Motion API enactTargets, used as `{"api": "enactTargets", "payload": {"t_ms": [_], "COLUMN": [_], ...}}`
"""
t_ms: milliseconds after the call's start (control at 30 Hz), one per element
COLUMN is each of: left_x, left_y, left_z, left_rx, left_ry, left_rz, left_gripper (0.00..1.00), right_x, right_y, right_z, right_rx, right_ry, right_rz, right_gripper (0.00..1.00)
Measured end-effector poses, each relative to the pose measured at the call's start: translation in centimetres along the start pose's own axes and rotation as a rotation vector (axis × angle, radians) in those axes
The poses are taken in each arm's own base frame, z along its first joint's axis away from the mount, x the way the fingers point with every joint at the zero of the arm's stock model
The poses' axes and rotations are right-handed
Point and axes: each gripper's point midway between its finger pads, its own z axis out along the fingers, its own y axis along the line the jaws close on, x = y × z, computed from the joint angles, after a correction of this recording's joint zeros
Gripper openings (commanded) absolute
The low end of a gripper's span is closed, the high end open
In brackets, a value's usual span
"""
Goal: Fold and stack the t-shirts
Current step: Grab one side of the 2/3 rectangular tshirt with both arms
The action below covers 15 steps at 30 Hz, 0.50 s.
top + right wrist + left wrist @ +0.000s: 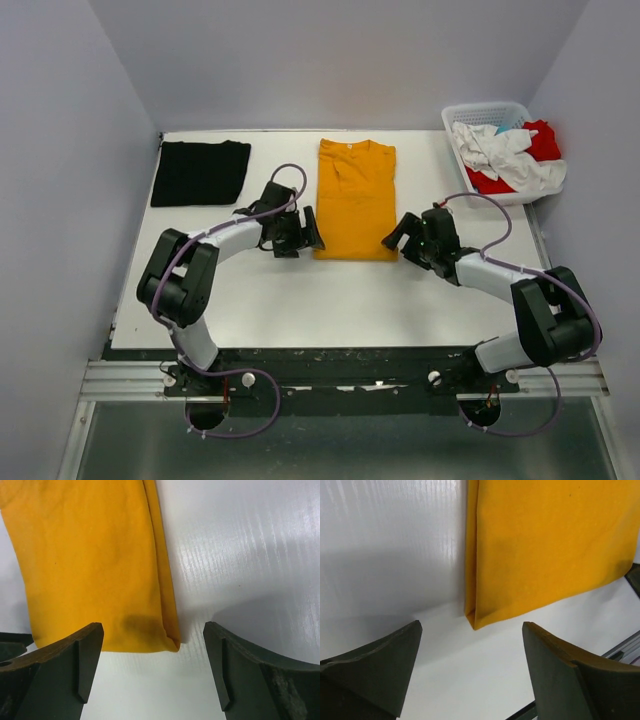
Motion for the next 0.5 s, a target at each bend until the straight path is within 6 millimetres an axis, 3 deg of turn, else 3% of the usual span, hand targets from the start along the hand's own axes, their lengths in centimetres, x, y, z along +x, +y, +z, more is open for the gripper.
{"api": "enactTargets", "payload": {"t_ms": [100,367,467,500], "left_x": [-0.3,0.1,0.2,0.2], "left_y": [0.0,-0.1,-0.2,-0.2], "left_z": [1.2,2.4,2.8,3.0], "left_rx": [0.009,0.037,0.049,0.053], "left_ry": [0.006,0.025,0.032,0.036], "left_rz": [-0.024,-0.074,-0.088,-0.094], "left_gripper": [0.54,0.33,0.22,0.15], "right_x": [0.4,1.3,1.5,1.5], "right_y": [0.0,-0.2,-0.3,-0.3], "right_z": [0.0,0.0,0.0,0.0], "right_rx": [-0.007,-0.014,-0.014,-0.013], "right_ry": [0.007,0.023,0.023,0.023], "right_rz": [0.028,0.105,0.122,0.124], "right_gripper": [0.78,0.59,0.54,0.52]}}
